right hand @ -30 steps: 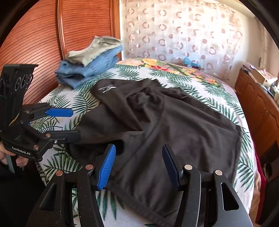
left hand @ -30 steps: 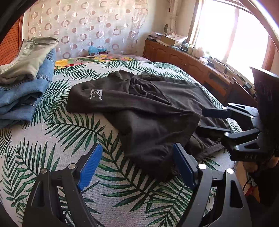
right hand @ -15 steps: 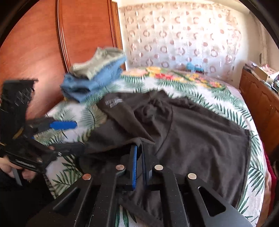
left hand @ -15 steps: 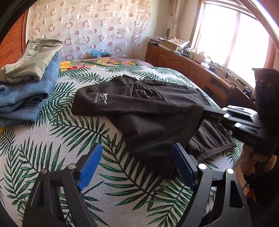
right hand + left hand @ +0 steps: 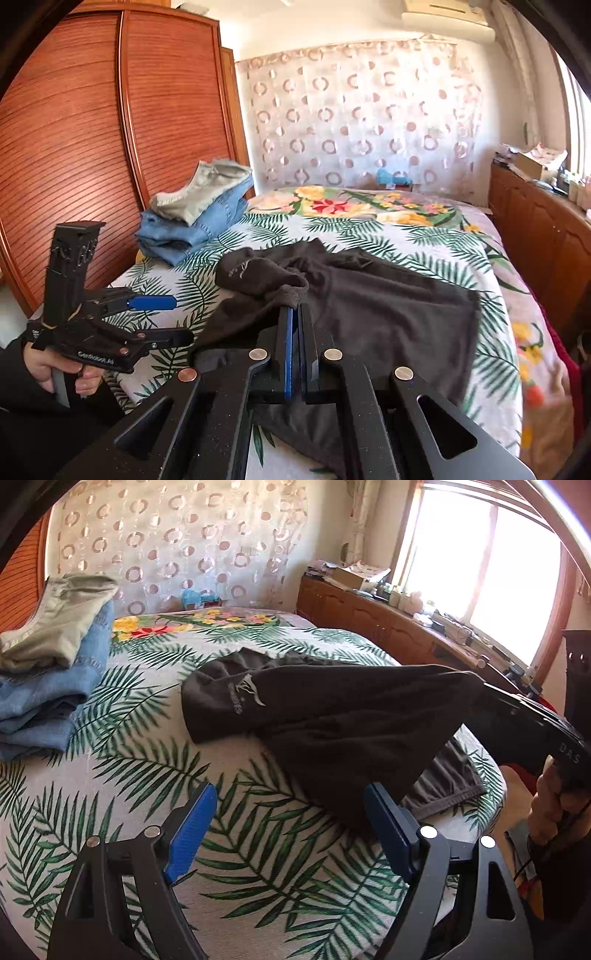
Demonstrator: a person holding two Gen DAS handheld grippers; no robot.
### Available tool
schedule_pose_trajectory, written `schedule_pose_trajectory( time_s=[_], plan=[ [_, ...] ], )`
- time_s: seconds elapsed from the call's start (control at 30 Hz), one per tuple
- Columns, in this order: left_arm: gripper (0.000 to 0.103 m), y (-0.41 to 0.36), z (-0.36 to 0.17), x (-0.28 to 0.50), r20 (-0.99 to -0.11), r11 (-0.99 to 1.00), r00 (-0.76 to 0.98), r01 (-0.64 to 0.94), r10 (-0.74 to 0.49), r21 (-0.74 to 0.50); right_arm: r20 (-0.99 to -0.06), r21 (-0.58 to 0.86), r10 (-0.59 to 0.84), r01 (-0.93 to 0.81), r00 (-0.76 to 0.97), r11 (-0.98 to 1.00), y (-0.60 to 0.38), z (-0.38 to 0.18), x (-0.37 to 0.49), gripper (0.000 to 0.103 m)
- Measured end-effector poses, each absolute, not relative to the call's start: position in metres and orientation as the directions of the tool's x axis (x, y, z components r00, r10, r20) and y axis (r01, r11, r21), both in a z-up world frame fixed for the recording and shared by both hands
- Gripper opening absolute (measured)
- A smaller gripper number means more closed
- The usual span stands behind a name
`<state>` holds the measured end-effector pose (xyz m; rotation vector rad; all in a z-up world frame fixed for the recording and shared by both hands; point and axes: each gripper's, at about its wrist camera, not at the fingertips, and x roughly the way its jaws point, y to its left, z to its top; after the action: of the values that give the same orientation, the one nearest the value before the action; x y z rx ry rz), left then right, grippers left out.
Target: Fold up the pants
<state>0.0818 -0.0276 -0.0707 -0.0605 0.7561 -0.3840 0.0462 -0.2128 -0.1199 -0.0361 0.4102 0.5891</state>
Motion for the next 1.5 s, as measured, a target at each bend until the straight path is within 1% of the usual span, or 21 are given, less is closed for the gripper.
schedule_pose_trajectory(
  time_s=[0.23,0.5,0.9,1.07,1.2,1.3,1.5],
  plan=[
    [0.083,-0.049,-0.060,0.091,-0.654,0.915,0.653,0.366,-0.381,-0.168,-0.364,0.071,0.494,-0.505,0.790,0.860,-0.237,-0.122,0.018,0.002],
    [0.083,-0.076,-0.061,0.101,-0.666,0.902,0.635,0.407,-0.393,-0.144,-0.349,0.107,0.462,-0.455,0.815,0.884,-0.264,-0.130,-0.001,0.002],
    [0.083,-0.098,-0.079,0.115,-0.700,0.894,0.596,0.426,-0.393,-0.140,-0.426,0.147,0.411,-0.386,0.806,0.911,-0.282,-0.153,-0.014,0.002],
    [0.083,-0.105,-0.089,0.113,-0.721,0.893,0.579,0.433,-0.381,-0.125,-0.482,0.164,0.402,-0.371,0.779,0.914,-0.285,-0.164,-0.007,0.002],
    [0.083,-0.108,-0.095,0.113,-0.740,0.897,0.568,0.430,-0.360,-0.106,-0.519,0.155,0.392,-0.367,0.760,0.917,-0.282,-0.165,-0.005,0.002],
    [0.083,-0.108,-0.099,0.113,-0.751,0.901,0.561,0.423,-0.348,-0.102,-0.528,0.159,0.398,-0.373,0.750,0.914,-0.282,-0.159,-0.001,0.002],
    [0.083,-0.107,-0.100,0.111,-0.747,0.903,0.570,0.418,-0.343,-0.096,-0.554,0.114,0.369,-0.371,0.747,0.922,-0.289,-0.145,-0.003,0.002]
  ],
)
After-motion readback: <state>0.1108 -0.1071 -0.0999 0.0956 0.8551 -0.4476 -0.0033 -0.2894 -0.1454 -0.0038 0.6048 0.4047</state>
